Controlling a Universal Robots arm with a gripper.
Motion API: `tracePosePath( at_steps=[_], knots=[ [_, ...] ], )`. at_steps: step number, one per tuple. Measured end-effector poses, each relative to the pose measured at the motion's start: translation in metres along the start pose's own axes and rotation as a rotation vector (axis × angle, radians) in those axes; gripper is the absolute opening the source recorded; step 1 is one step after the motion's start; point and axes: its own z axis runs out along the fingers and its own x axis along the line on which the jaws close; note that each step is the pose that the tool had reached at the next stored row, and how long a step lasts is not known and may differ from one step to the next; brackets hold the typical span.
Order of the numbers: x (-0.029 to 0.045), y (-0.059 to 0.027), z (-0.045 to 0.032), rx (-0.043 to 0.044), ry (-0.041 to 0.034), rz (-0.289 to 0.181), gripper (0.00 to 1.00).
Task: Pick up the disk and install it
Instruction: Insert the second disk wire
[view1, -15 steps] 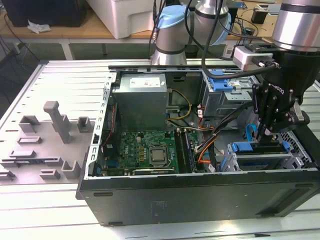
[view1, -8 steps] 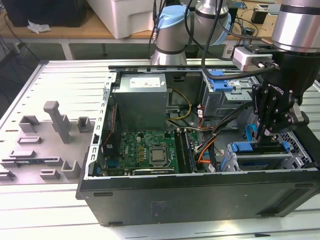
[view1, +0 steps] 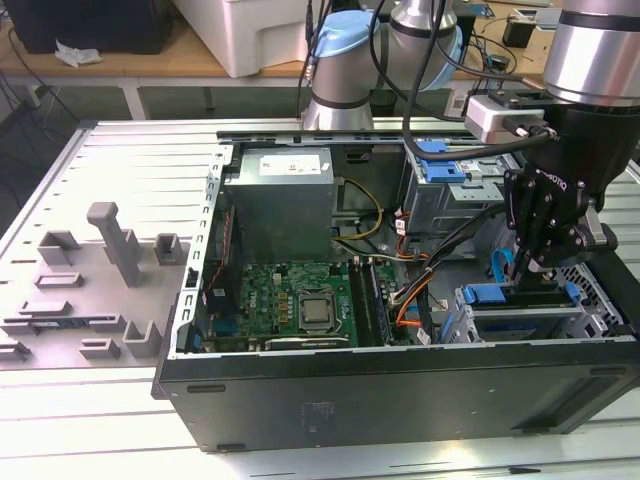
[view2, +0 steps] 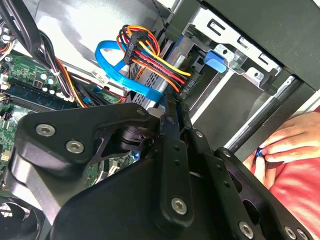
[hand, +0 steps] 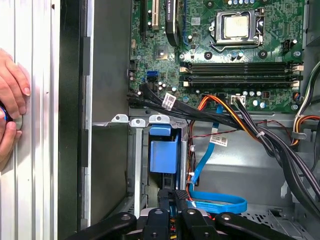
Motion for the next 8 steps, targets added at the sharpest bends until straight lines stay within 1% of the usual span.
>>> tracePosePath(
  at_steps=[6, 7, 8],
  knots=[
    [-0.0001, 0.0, 0.0002, 0.0, -0.0004, 0.0, 0.16],
    [-0.0001, 0.0, 0.0003, 0.0, -0.0006, 0.0, 0.17],
    [-0.0001, 0.0, 0.0003, 0.0, -0.0004, 0.0, 0.23]
  ],
)
